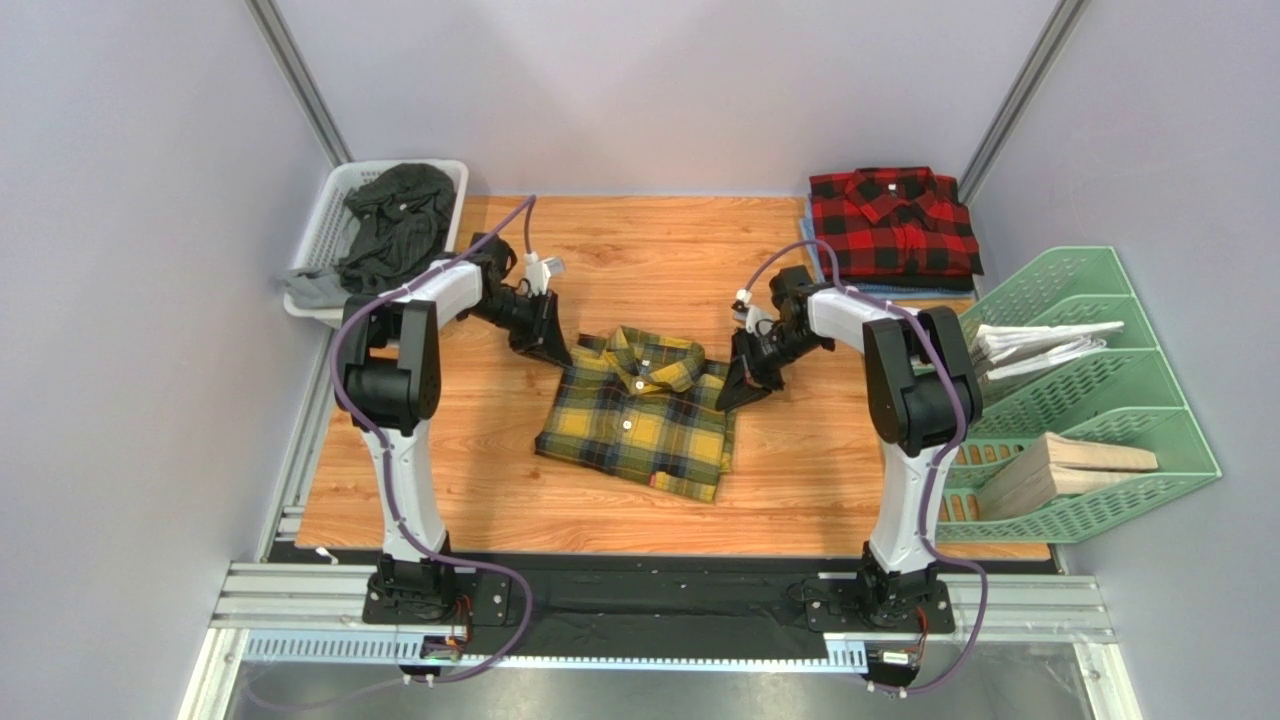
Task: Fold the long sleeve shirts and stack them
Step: Fold the shirt
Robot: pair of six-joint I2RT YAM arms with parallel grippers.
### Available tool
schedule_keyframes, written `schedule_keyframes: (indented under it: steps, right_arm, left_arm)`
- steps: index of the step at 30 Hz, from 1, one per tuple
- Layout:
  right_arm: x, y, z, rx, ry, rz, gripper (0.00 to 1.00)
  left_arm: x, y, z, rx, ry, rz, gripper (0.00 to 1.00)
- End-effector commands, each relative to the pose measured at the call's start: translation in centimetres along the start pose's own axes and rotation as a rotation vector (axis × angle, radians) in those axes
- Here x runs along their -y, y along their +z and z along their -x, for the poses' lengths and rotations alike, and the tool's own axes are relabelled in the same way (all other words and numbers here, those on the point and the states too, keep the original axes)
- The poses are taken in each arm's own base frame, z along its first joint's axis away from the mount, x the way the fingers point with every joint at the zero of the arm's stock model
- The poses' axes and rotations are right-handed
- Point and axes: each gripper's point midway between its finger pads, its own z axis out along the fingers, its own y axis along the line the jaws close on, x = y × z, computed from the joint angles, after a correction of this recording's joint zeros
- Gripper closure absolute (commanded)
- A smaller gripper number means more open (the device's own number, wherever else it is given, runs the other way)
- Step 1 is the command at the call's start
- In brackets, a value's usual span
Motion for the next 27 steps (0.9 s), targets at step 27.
schedule_keyframes:
  steps: [27]
  right_arm:
    - [3.0, -2.9, 5.3, 0.111, -0.114, -0.177, 1.0]
  left_arm:
    - [-0.6, 0.5, 2.9, 0.04, -0.009, 0.065, 1.0]
